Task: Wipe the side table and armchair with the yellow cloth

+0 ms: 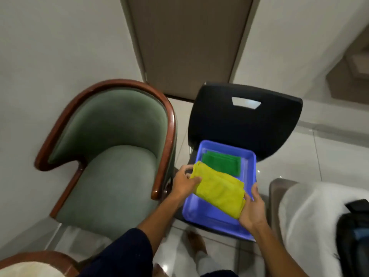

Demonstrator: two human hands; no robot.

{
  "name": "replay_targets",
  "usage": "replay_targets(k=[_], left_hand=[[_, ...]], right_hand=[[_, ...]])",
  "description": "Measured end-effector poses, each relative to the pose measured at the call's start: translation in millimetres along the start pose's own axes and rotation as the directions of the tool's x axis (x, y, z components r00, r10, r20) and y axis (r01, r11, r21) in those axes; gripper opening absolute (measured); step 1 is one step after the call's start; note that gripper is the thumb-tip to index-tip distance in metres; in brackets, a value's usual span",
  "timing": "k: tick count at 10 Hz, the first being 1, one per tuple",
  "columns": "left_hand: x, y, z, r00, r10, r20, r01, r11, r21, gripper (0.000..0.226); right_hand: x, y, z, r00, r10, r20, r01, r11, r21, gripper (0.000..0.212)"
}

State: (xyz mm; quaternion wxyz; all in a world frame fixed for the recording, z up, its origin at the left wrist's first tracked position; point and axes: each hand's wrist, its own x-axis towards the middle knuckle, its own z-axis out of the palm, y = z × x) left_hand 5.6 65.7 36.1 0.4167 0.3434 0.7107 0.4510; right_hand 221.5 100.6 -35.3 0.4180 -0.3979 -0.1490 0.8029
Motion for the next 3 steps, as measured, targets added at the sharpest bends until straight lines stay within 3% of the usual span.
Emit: replay_targets(k=[1,2,3], left_hand=[[3.9,-3.0,32.3,0.997,-0.067,0.044,0.065,0.997,0.035,0.050],[9.4,-16.4,89.6,0.988,-0.050,0.145,0.011,0.967,0.256,0.062],[10.5,-36.2,118.2,0.963,0.076,0.258,-0.203,0.835,0.512,0.061]], right_hand=[[2.5,-18.1,-19.8,0.982,-0.110,-0.154,0.061,0.953,-0.297,0.026],[5.9,-45.5,-88.5,0.914,-0.180,-0.363,-0.103,0.763,-0.638,0.053],[-0.5,-59.7,-148.1,0.803,-0.237,-0.546,-0.358,0.540,-0.761,0.060]])
